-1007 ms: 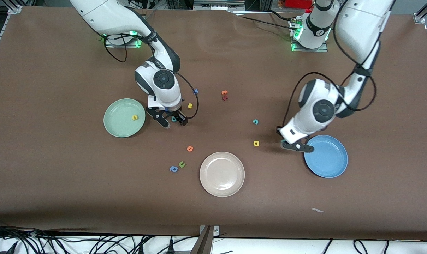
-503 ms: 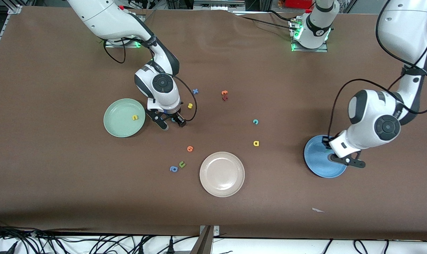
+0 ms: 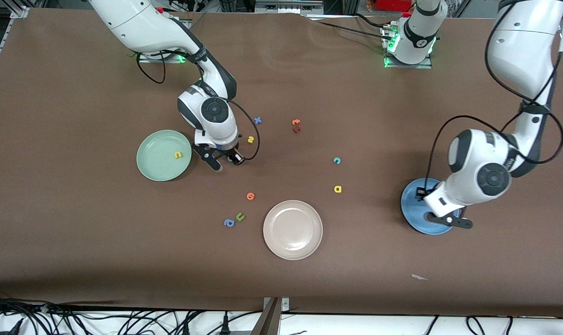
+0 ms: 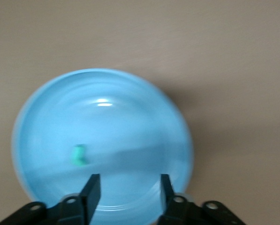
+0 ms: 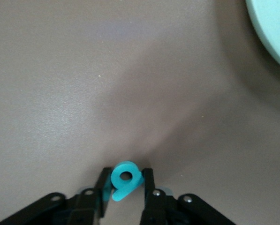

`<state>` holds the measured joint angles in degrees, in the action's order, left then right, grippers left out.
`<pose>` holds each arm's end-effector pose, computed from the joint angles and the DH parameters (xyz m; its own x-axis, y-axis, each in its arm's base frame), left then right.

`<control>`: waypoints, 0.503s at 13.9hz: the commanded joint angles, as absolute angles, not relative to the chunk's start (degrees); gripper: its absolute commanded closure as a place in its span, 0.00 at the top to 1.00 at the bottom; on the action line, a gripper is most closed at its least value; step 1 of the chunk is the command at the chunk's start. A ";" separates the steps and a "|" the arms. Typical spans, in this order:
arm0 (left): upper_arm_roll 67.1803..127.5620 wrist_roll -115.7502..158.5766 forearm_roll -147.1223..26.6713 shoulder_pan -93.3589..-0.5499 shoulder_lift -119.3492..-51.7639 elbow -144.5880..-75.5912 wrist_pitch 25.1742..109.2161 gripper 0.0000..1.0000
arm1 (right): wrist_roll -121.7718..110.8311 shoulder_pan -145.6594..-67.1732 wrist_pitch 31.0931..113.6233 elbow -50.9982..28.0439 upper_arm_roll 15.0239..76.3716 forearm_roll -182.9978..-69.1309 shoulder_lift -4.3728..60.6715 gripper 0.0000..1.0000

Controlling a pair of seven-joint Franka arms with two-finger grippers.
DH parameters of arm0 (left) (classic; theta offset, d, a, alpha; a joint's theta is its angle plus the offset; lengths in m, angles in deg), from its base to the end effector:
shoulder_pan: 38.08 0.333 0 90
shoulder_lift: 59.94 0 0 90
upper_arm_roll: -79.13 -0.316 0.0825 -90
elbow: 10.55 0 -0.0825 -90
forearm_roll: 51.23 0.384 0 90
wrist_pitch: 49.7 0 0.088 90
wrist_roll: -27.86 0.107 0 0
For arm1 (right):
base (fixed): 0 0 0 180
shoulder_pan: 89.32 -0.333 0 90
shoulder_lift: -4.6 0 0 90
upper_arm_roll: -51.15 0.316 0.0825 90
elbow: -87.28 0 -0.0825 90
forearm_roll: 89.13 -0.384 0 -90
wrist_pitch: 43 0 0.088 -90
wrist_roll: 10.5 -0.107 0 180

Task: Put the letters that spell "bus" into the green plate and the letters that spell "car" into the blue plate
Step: 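Carry the teal L to the blue plate while the right gripper grasps teal letter, then drop the teal letter on the green plate while the left gripper reaches yellow D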

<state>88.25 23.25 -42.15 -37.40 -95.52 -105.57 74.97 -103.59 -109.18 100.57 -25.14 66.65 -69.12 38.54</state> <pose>0.6686 -0.0815 0.2435 0.9865 -0.1357 -0.0914 -0.1395 -0.9896 -0.0363 0.4996 0.3533 0.1763 0.7196 -0.6924 0.0529 -0.6939 -0.7200 0.0147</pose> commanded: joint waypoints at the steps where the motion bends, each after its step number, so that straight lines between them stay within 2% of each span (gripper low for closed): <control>1: 88.01 12.86 -44.80 -43.51 -97.63 -104.07 74.66 1.00 | -103.85 -108.83 100.53 -25.92 66.97 -69.09 38.79 0.19; 5: 88.01 -1.63 -47.19 -51.42 -100.09 -103.02 77.64 1.00 | -99.82 -108.39 99.22 -25.75 66.10 -69.09 35.90 0.19; 7: 88.01 -7.44 -47.28 -54.33 -101.85 -101.79 79.05 1.00 | -94.21 -108.13 93.44 -25.75 64.78 -69.18 33.35 0.19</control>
<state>88.62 -2.98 -45.91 -52.20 -99.27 -104.96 78.48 -99.30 -108.86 98.24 -25.04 65.67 -69.08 37.04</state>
